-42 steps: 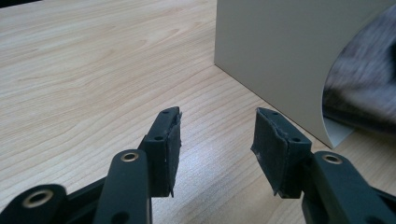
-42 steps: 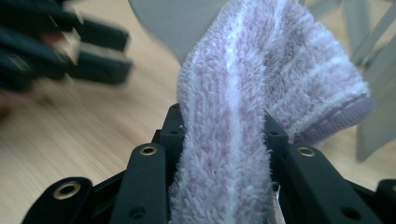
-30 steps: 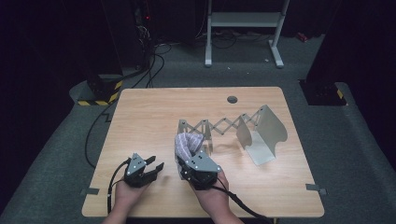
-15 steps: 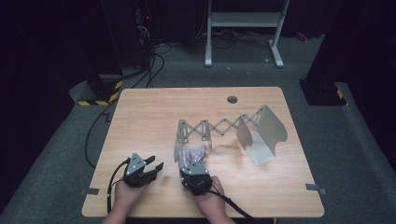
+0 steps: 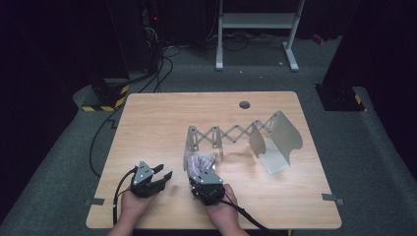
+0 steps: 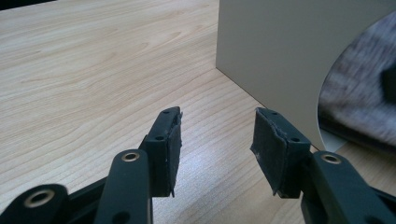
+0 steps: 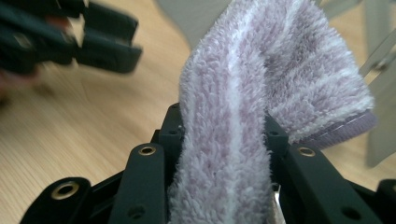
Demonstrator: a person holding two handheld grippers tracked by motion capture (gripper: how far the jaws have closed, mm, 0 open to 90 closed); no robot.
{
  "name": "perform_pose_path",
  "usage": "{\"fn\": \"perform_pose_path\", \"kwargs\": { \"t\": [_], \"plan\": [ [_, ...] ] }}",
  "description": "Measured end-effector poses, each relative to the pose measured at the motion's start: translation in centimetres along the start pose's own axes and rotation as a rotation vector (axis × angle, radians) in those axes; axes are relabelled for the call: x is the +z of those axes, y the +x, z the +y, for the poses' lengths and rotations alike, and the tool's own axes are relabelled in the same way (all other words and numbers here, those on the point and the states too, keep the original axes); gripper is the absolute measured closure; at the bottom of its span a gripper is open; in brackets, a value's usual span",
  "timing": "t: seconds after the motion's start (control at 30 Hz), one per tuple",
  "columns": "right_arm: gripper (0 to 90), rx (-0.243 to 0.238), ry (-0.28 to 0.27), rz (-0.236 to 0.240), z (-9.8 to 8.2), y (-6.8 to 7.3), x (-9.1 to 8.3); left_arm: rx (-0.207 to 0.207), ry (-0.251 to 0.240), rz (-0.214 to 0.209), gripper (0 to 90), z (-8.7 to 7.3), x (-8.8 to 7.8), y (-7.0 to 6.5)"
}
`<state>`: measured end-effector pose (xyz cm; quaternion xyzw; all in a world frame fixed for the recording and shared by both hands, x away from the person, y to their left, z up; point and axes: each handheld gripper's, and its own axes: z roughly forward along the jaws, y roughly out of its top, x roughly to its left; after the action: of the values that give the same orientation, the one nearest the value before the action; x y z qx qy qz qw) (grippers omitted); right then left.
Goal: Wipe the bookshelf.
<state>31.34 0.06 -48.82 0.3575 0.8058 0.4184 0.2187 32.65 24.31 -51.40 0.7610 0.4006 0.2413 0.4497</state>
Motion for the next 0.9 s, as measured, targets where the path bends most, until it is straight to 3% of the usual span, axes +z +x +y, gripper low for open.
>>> {"fn": "perform_pose_path", "kwargs": {
  "t": [0.2,0.33,0.5,0.7,0.9],
  "plan": [
    [63.5,-0.02,-0.055,-0.002,1.6,-0.1,-1.4,-0.001,-0.001,0.002,51.7,0.0,-0.1,0.0],
    [63.5,-0.04,-0.117,-0.007,3.7,0.1,-3.3,-0.004,0.0,0.003,51.7,0.0,-0.1,0.0],
    [63.6,-0.06,-0.155,-0.01,4.6,0.5,-4.5,0.001,0.003,0.002,51.7,0.0,0.0,0.0],
    [63.6,-0.091,-0.128,-0.02,3.8,1.1,-3.8,-0.003,0.008,0.002,51.7,-0.1,0.1,0.1],
    [63.7,-0.097,-0.061,-0.018,2.0,1.3,-2.2,-0.01,0.014,-0.003,51.7,-0.2,0.3,0.1]
  ]
}}
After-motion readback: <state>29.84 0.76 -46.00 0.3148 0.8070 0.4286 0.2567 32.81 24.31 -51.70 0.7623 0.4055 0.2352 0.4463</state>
